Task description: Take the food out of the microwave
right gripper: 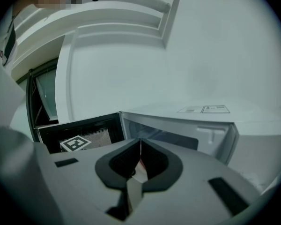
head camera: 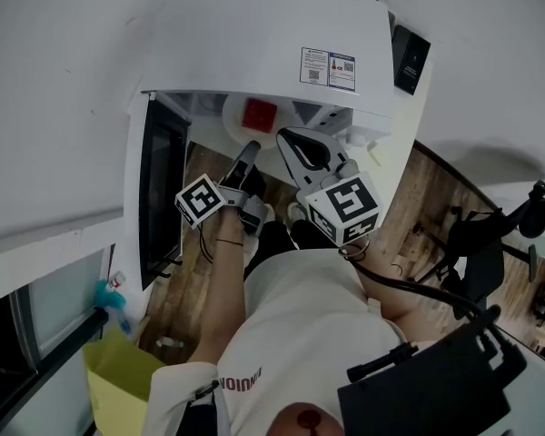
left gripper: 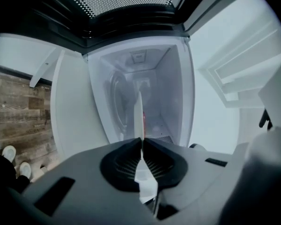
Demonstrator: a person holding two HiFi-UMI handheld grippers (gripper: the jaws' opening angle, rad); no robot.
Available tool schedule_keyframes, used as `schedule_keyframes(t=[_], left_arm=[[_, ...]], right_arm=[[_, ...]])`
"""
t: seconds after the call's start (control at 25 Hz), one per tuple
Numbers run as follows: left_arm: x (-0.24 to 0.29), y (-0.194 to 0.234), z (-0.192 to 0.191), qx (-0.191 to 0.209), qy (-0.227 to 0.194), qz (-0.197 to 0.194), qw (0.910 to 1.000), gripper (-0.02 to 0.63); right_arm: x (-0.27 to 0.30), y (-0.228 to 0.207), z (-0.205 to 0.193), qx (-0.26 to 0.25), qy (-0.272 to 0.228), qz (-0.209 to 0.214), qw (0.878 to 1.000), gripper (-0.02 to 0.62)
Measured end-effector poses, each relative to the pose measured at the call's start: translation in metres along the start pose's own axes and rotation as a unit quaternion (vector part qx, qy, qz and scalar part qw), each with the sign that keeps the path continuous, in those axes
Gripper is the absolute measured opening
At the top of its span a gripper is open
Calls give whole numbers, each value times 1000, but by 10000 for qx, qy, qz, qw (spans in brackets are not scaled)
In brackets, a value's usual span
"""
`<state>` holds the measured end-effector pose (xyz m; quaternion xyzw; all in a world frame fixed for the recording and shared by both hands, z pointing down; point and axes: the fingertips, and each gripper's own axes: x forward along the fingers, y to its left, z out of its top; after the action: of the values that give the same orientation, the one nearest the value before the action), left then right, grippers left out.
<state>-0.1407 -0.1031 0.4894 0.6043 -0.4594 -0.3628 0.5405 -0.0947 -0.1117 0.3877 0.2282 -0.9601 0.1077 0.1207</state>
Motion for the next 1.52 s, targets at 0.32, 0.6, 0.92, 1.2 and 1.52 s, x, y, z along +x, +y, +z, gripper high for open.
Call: schedule_keyframes(t=[0.32, 0.6, 0.92, 1.2, 1.52], left_arm=[[-7, -5, -3, -62, -48, -91, 9999, 26], [-14, -6, -7, -20, -47, -62, 10000, 26], [-14, -17, -14, -255, -116, -368, 9989, 25], [-18, -20, -21, -312, -116, -403, 9986, 26], [-26, -26, -25, -308, -119, -465, 9984, 25]], right_arm=[[0, -1, 2, -41, -25, 15, 10000, 22], [0, -1, 0, -41, -21, 32, 10000, 23], [-3, -2, 1, -58, -31, 28, 10000, 23], [-5, -3, 0, -61, -34, 46, 10000, 23], [-5, -2, 0, -55, -44, 87, 9999, 23]])
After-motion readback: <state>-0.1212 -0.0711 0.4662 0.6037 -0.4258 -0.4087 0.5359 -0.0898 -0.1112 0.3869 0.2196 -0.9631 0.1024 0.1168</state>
